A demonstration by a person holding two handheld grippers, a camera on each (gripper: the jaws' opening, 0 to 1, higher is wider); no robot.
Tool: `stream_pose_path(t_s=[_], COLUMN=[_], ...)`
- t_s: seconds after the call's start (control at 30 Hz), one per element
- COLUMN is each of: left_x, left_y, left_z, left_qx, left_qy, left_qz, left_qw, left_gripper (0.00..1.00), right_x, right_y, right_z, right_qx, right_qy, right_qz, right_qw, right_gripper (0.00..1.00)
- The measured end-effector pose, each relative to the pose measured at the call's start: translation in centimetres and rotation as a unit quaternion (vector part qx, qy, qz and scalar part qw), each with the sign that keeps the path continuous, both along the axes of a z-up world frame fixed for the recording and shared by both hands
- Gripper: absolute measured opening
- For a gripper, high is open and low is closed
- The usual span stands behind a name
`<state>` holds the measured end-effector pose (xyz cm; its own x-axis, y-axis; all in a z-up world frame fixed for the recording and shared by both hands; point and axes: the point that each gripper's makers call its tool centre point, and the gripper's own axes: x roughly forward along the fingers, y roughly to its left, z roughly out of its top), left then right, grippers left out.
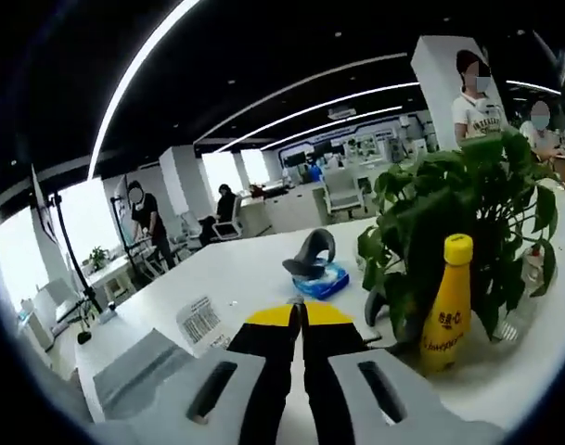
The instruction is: Fold the towel on the table until its edges align and the towel forms a compact rectangular stack.
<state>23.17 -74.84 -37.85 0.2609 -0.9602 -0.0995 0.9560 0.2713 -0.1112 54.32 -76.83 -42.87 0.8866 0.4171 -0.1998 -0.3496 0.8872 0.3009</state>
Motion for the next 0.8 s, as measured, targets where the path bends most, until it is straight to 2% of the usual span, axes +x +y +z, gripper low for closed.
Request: stream_pose_path(t_s=[0.17,0.3,0.5,0.63,0.67,0.8], left_x=[-0.2,-0.5,-0.5,-0.8,-0.8,-0.5], left_y=[1.0,2.8,5.5,7.7,8.6,12.1], left_z=[0.4,1.1,1.2,1.3,1.6,1.5], left_qx=[0.002,-0.003,-0.020,-0.012,-0.019,-0.035], left_qy=[-0.014,-0.029,-0.013,-0.020,-0.019,0.003], left_qz=[0.009,0.027,0.052,0.064,0.072,0.105], left_qw=[0.9999,0.9992,0.9983,0.9977,0.9970,0.9938], left_gripper=[0.03,0.03,0.03,0.03,0.03,0.03], right_x=[-0.4,-1.0,-1.6,-2.3,-2.8,-3.8], right_y=[1.7,2.7,3.7,4.8,5.4,6.0], right_z=[0.7,1.3,2.2,2.7,2.6,3.0], right_qx=[0.045,0.068,0.068,0.102,0.114,0.096], right_qy=[0.006,0.008,0.016,0.028,0.042,0.055], right_qz=[0.009,0.017,0.019,0.019,0.028,0.032], right_qw=[0.9989,0.9975,0.9974,0.9942,0.9922,0.9933], right_gripper=[0.00,0.00,0.00,0.00,0.00,0.00])
